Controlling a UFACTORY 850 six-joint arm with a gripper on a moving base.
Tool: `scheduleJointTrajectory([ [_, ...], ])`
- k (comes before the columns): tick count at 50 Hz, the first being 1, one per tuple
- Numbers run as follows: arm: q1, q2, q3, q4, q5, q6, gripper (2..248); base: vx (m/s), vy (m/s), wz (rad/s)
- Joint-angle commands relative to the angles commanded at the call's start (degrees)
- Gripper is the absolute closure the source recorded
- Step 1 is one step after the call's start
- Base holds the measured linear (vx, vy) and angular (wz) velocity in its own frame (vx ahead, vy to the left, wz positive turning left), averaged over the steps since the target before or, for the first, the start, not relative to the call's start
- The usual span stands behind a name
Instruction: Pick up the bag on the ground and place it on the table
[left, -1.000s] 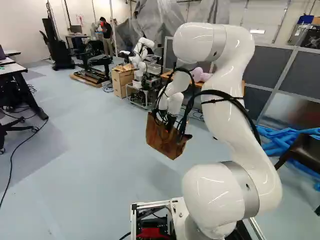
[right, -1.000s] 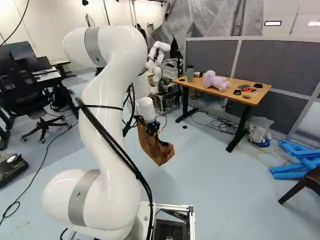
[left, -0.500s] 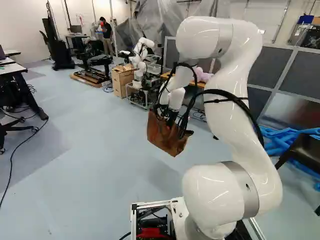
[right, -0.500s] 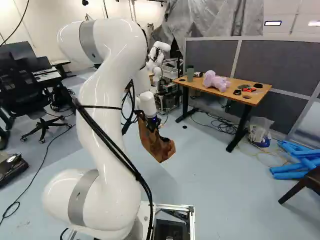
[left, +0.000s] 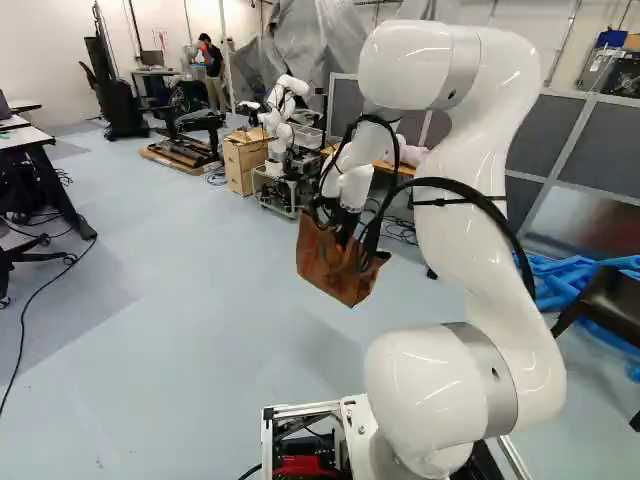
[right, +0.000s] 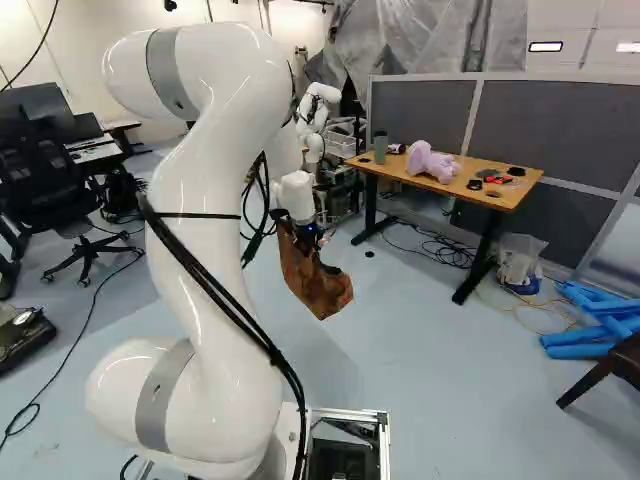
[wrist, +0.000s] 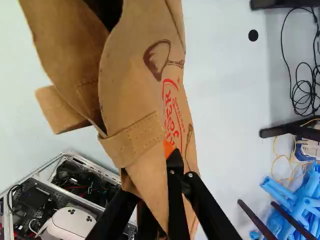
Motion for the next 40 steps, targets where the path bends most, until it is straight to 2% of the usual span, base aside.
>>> scheduleJointTrajectory([
  [40, -1.0, 6.0, -0.1, 0.0, -8.0, 0.0, 228, 0.0, 0.0, 0.0],
])
